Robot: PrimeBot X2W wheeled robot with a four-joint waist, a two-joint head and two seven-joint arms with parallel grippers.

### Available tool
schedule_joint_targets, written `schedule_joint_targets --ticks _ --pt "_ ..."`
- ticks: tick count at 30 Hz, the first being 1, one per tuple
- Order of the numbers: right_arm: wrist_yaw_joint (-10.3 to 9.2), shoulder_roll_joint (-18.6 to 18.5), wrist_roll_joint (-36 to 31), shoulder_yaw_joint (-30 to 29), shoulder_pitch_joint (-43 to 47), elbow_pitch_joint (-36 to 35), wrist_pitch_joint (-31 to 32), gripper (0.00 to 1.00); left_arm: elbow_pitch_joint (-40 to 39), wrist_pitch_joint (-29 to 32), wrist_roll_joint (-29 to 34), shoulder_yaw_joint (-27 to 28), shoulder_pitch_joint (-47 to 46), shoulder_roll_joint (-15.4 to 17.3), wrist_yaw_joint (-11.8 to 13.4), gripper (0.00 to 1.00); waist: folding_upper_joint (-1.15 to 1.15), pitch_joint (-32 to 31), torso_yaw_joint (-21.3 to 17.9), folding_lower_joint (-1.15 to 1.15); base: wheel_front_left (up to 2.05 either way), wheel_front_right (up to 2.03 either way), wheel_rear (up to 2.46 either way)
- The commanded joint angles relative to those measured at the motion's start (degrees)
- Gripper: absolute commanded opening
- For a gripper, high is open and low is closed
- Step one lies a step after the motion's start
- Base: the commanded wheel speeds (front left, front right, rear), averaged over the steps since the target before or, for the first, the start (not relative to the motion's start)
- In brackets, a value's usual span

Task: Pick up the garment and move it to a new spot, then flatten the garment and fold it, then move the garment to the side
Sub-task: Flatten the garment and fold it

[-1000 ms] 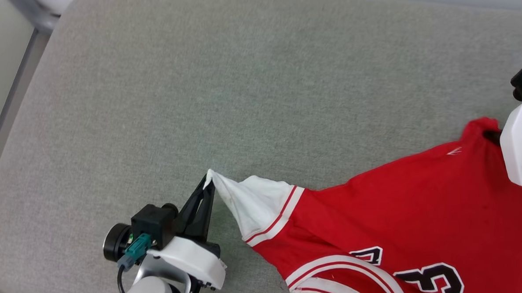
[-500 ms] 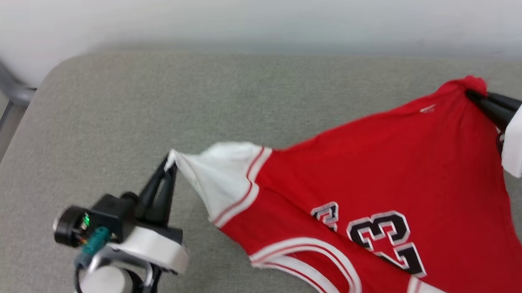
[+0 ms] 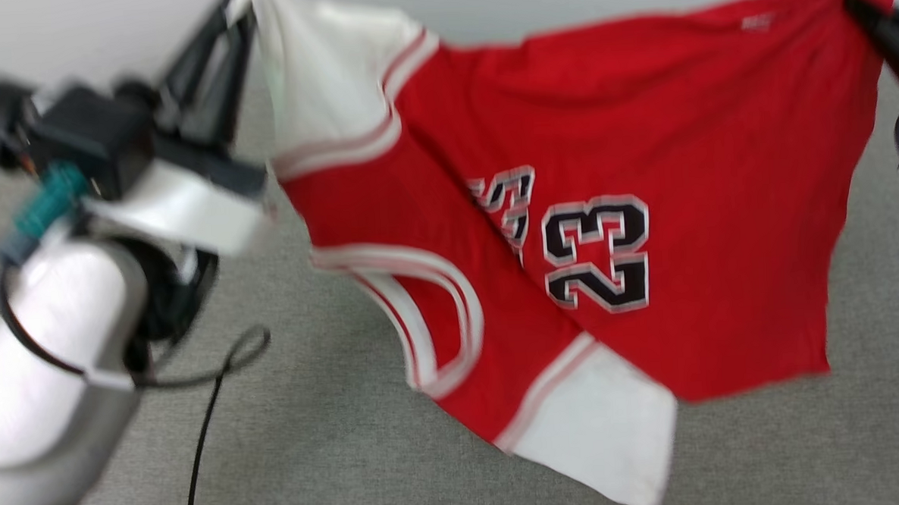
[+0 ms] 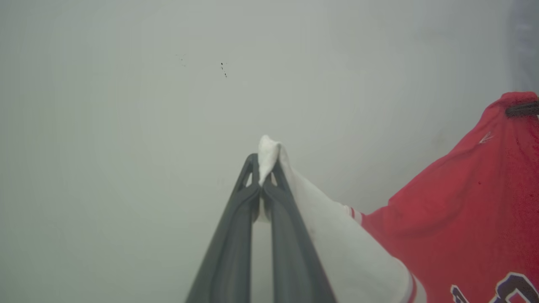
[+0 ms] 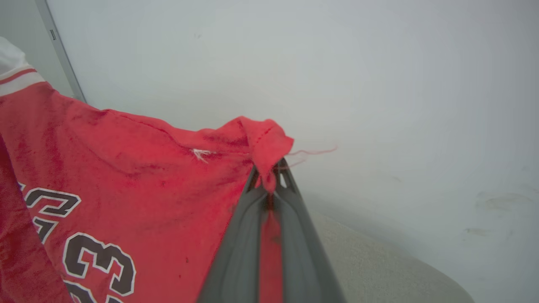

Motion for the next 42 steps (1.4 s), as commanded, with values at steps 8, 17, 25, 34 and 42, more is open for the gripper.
schedule_joint_targets --ticks 8,17,25,34,42 --pt "-0.06 6.22 -8.17 -5.71 -27.13 3.97 1.74 0.0 10.46 3.85 3.01 1.79 -34.13 -3.18 -7.8 0.0 0.0 15.76 -2.05 0.0 0.0 0.0 0.0" --pt "-0.06 9.05 -13.99 -3.91 -47.55 13.15 0.94 0.0 22.54 3.52 5.56 1.76 -56.46 -5.45 -12.42 0.0 0.0 21.97 -1.73 0.0 0.0 0.0 0.0" --pt "-0.06 10.01 -16.55 -1.0 -60.96 22.79 -2.59 0.0 32.8 0.78 5.79 1.41 -69.51 -6.94 -14.39 0.0 0.0 25.63 -0.68 0.0 0.0 0.0 0.0" --pt "-0.06 10.27 -15.04 6.56 -60.41 32.74 -8.04 0.0 41.74 -4.1 4.01 -1.16 -67.13 -8.04 -15.45 0.0 0.0 27.81 -0.4 0.0 0.0 0.0 0.0" --pt "-0.07 9.9 -10.42 15.2 -52.87 37.79 -12.73 0.0 43.99 -6.36 0.83 -3.14 -56.73 -6.02 -15.64 0.0 0.0 26.39 -0.71 0.0 0.0 0.0 0.0"
